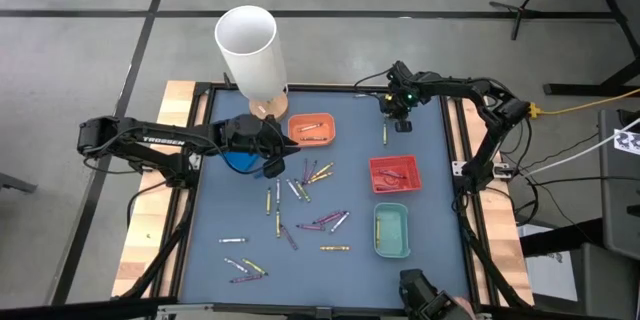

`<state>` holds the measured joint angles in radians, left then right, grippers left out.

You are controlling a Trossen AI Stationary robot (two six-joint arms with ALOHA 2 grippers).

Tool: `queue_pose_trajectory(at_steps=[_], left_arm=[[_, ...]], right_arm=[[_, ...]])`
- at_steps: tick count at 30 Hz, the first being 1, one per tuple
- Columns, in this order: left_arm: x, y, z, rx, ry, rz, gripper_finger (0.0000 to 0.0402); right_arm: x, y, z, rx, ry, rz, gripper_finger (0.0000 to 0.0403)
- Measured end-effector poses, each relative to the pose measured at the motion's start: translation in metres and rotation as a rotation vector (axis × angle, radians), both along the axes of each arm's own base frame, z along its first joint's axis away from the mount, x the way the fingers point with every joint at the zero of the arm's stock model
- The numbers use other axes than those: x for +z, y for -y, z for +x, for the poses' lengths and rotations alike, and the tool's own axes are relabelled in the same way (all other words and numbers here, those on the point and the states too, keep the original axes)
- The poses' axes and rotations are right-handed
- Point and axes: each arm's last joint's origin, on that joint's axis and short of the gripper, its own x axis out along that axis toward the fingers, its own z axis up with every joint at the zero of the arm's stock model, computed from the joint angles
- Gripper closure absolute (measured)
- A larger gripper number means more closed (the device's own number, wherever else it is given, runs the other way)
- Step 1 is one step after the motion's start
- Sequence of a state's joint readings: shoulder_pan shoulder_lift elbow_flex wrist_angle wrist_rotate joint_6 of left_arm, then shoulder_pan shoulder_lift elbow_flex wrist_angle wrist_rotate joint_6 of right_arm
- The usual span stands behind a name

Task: Sort crayons
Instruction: Put the green crayon into the dark blue bin

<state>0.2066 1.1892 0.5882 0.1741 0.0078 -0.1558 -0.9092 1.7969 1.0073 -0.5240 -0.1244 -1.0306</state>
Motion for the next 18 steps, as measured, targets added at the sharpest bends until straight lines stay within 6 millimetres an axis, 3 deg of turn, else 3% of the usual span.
queue_pose_trajectory(at_steps=[8, 18], left_arm=[[0.000, 0.000, 0.000, 0.000, -0.001, 0.000, 0.0327], [0.000, 0.000, 0.000, 0.000, 0.001, 0.001, 0.0327]], right_arm=[[0.006, 0.003, 0.002, -0.010, -0.013, 0.010, 0.0377], [0.036, 0.016, 0.021, -0.059, 0.045, -0.039, 0.0373]])
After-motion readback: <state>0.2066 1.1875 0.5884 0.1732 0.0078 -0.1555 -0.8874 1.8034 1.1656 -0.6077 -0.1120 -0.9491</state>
